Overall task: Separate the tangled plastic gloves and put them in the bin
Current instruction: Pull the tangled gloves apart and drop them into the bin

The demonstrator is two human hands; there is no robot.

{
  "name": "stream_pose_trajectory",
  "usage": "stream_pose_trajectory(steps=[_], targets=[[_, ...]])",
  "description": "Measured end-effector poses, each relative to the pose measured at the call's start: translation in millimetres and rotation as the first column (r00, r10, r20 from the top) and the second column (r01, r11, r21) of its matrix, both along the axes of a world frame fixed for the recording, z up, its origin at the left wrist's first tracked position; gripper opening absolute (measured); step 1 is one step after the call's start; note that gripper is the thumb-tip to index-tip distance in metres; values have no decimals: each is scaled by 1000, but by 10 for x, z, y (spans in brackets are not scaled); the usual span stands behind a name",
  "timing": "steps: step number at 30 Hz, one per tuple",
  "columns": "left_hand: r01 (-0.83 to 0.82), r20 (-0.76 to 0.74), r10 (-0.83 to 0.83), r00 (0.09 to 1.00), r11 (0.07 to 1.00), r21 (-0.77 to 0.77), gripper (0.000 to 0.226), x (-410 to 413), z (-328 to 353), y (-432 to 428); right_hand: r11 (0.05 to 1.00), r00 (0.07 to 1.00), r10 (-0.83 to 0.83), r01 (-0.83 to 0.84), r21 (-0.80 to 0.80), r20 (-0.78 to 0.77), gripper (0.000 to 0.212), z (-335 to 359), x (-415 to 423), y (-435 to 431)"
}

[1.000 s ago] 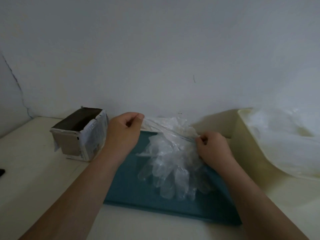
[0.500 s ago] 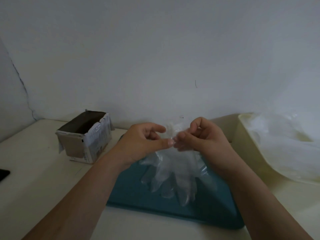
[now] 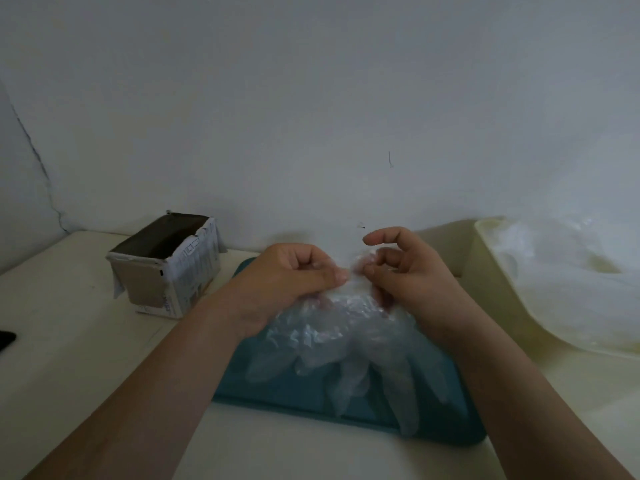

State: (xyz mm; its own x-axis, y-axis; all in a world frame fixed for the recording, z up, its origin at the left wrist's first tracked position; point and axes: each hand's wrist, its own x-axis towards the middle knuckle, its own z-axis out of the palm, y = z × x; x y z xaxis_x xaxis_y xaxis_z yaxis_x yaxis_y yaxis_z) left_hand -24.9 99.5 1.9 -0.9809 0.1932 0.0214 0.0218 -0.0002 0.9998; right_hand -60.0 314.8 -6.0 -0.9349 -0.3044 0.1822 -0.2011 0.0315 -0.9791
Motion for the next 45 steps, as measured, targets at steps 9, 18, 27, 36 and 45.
stream_pose_trajectory(steps=[9,18,27,36,45], targets=[[-56,4,56,998,998,27,10,-12,34,-134,977,986,-166,162,135,19,39,108,6,79],[-142,-84,137,987,988,-57,9,-45,-93,-9,997,970,74,-65,-47,232,27,67,123,-106],[-464,-289,391,874,848,-257,8,-191,-267,-80,604,971,-34,210,769,-238,20,409,83,245],[-315,-291,137,947,578,-752,48,-509,-576,360,564,982,38,130,816,-183,20,143,-70,279],[-284,-278,104,955,595,-752,13,-448,-748,291,506,986,97,71,860,-138,24,61,-136,294]])
